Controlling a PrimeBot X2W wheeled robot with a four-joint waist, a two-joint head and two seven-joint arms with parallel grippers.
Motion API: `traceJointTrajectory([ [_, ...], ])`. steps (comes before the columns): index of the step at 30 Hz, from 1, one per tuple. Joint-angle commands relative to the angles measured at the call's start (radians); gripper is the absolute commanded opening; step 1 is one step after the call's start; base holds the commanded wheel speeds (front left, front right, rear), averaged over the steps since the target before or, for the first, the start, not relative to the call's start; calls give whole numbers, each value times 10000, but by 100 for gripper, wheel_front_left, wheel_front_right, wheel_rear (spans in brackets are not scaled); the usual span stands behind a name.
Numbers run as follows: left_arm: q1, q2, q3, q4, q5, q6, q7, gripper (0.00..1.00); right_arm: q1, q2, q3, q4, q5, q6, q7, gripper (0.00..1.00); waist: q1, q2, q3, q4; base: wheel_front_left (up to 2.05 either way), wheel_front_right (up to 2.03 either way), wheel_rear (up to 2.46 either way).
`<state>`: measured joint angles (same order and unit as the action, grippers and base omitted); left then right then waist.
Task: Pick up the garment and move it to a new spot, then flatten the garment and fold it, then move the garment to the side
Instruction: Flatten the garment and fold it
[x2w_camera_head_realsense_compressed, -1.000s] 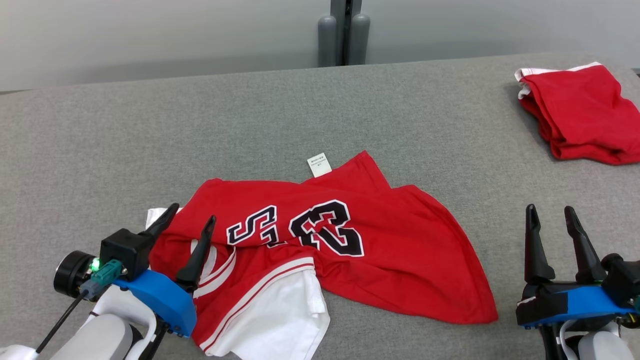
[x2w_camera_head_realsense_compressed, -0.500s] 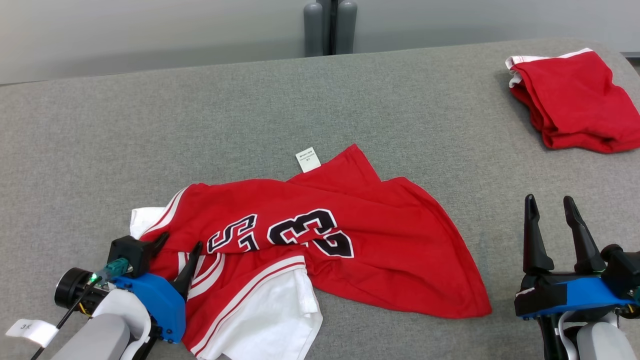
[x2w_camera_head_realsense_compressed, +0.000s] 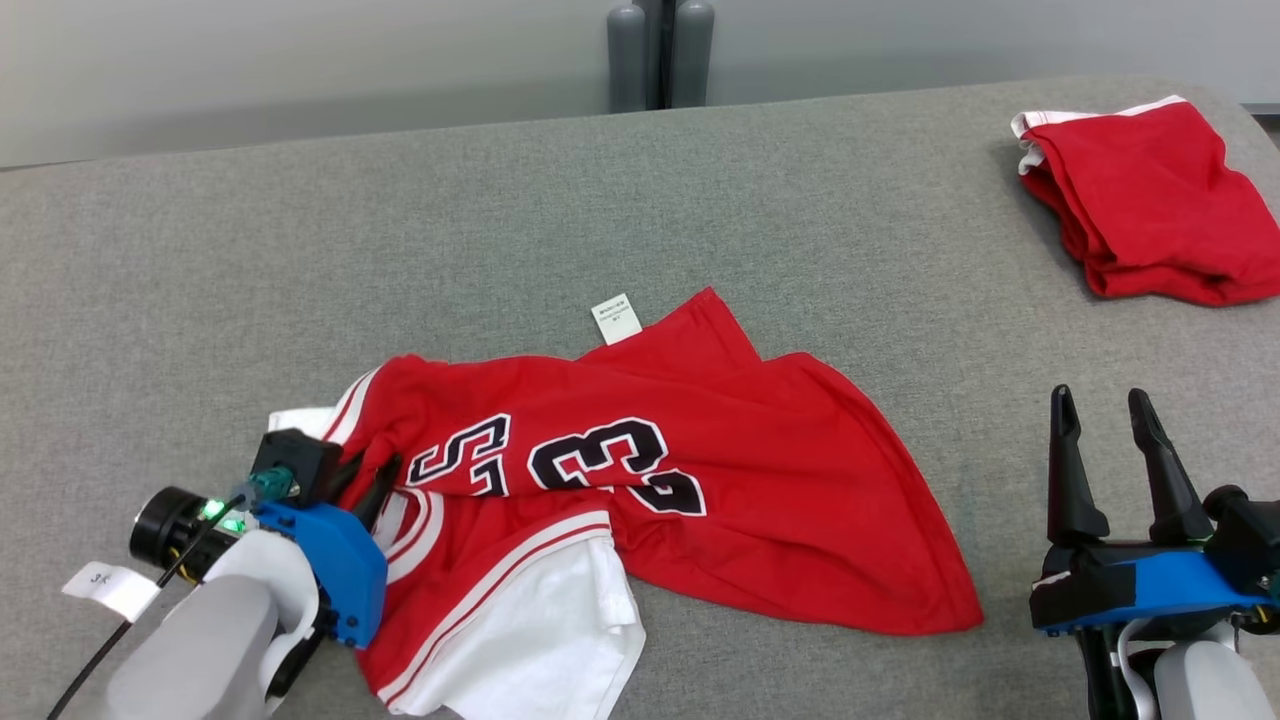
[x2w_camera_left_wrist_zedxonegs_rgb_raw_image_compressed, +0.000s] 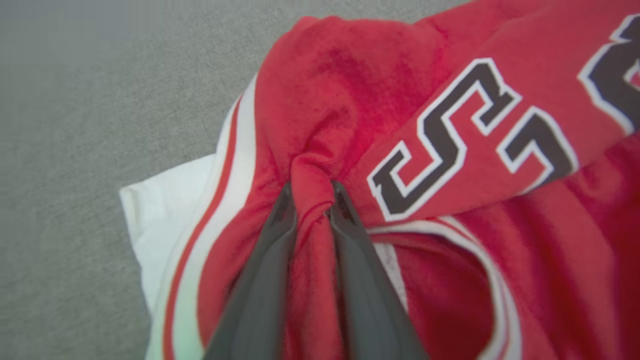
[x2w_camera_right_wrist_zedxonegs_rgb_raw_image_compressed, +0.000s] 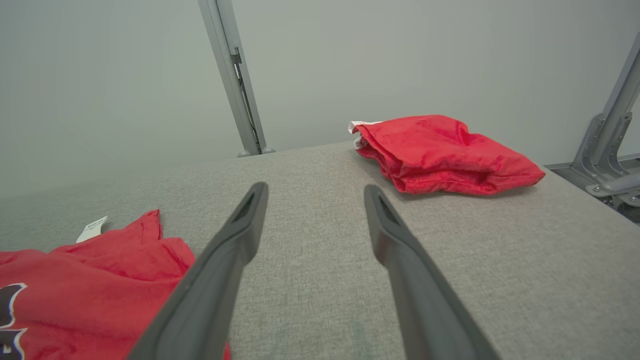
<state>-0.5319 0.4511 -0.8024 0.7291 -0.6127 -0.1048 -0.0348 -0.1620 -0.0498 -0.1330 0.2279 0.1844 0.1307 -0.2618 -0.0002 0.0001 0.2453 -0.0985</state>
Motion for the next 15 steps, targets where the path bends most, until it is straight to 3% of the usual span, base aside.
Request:
traceJointTrajectory([
  [1,-247,-89,-87,283,107,39,-38,0,-141,-14,-26,9,18,1,-45,100,2,-1,-3,14,0,0,0],
  [7,-1534,-116,106,365,505,173,-962,0,-159,-14,5,9,-2,1,-45,100,2,-1,-18,-68,0,0,0],
  [15,-2447,-79,253,1002,533,119,-1340,0,-187,-12,101,-12,70,1,-44,100,2,-1,83,-456,0,0,0],
])
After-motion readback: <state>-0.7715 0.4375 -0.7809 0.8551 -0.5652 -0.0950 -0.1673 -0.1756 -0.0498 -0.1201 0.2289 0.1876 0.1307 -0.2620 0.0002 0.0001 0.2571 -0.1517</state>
